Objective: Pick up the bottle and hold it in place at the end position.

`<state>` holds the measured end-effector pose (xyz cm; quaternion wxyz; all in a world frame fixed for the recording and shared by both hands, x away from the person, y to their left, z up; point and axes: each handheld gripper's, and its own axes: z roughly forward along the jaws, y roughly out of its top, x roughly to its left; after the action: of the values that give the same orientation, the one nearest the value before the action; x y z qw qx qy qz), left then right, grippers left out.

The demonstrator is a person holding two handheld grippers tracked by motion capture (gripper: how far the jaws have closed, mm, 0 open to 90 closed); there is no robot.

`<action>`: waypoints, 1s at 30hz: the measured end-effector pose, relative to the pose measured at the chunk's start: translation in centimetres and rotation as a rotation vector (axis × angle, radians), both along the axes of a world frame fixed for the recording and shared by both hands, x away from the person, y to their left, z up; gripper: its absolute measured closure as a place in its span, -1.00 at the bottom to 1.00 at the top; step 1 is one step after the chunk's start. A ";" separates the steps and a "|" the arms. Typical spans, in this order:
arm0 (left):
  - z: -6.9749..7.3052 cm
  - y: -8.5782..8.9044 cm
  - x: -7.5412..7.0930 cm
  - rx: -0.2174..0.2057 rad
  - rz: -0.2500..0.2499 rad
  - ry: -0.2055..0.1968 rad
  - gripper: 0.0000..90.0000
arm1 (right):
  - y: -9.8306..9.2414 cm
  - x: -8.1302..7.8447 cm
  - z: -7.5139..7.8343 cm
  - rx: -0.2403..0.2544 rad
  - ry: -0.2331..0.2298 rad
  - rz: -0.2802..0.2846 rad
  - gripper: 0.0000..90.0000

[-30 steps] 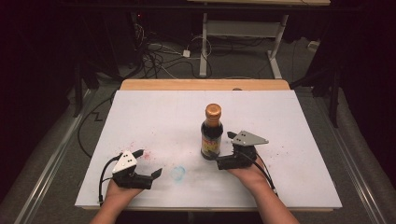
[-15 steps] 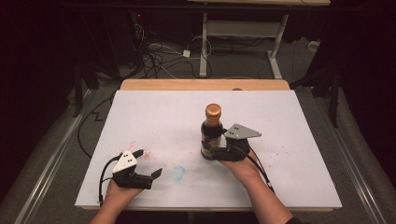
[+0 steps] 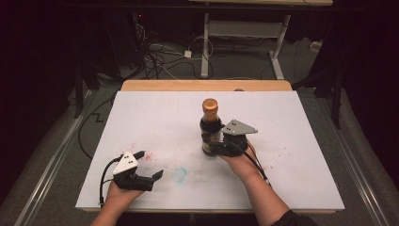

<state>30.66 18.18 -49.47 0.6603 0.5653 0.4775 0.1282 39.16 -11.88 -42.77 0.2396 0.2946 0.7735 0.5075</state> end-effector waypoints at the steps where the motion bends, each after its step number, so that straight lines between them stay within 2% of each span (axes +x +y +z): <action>1: 0.0 0.0 0.0 0.000 0.000 0.000 -1.00 | -0.1 0.4 0.0 0.007 0.004 -0.009 -0.28; 7: 0.0 0.0 0.0 0.000 -0.003 -0.002 -1.00 | -0.1 2.2 0.0 0.021 -0.010 -0.040 -0.28; 13: 0.0 0.1 0.0 -0.001 -0.004 0.000 -1.00 | 0.3 3.0 0.0 0.022 -0.009 -0.051 -0.28; 25: 0.0 0.1 0.1 -0.005 -0.003 0.007 -1.00 | 0.4 3.2 -0.4 0.025 -0.007 -0.050 -0.30; 30: 0.1 0.2 0.3 -0.011 0.002 0.023 -1.00 | 0.3 3.2 -0.4 0.027 -0.003 -0.043 -0.32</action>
<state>30.93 18.36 -49.38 0.6577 0.5627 0.4862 0.1196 42.39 -11.59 -43.20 0.2476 0.3136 0.7596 0.5132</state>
